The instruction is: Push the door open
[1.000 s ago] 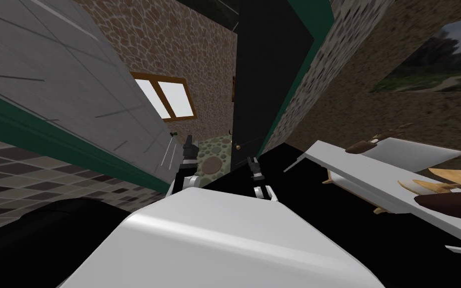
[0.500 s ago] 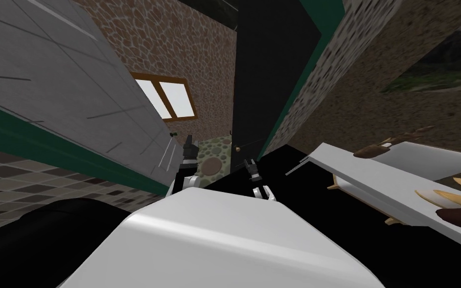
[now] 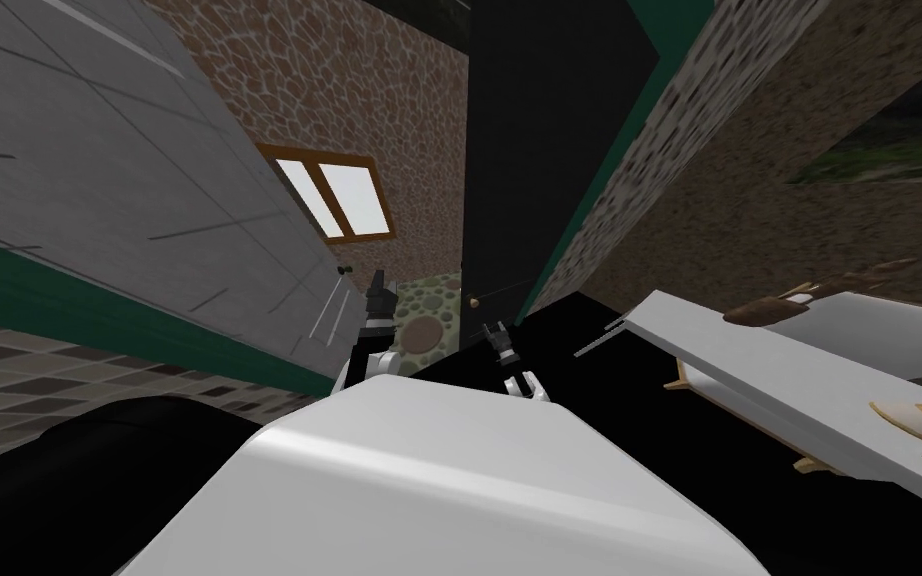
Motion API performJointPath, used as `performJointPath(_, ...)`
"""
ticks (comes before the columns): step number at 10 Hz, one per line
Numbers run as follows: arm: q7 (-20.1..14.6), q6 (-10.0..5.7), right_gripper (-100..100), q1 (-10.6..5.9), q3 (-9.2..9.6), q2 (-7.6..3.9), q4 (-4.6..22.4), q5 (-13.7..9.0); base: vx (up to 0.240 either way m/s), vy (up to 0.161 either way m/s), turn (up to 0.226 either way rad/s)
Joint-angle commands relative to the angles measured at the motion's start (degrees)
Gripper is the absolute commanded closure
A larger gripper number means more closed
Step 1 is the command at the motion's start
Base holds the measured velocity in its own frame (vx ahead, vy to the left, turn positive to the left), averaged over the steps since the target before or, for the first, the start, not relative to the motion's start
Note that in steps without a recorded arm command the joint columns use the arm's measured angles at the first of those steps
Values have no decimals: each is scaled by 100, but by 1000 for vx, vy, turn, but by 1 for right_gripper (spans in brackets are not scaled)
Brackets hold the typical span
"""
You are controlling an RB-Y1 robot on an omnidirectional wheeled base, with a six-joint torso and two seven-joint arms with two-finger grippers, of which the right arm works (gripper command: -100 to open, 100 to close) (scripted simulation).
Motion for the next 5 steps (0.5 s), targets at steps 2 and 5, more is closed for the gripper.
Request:
performJointPath(2, 231, -79, -100, -132, 21, 21, 346, 83, 58, -21, 14)
performJointPath(5, 559, -170, -100, -302, 69, 17, 782, 225, 69, -37, 40)
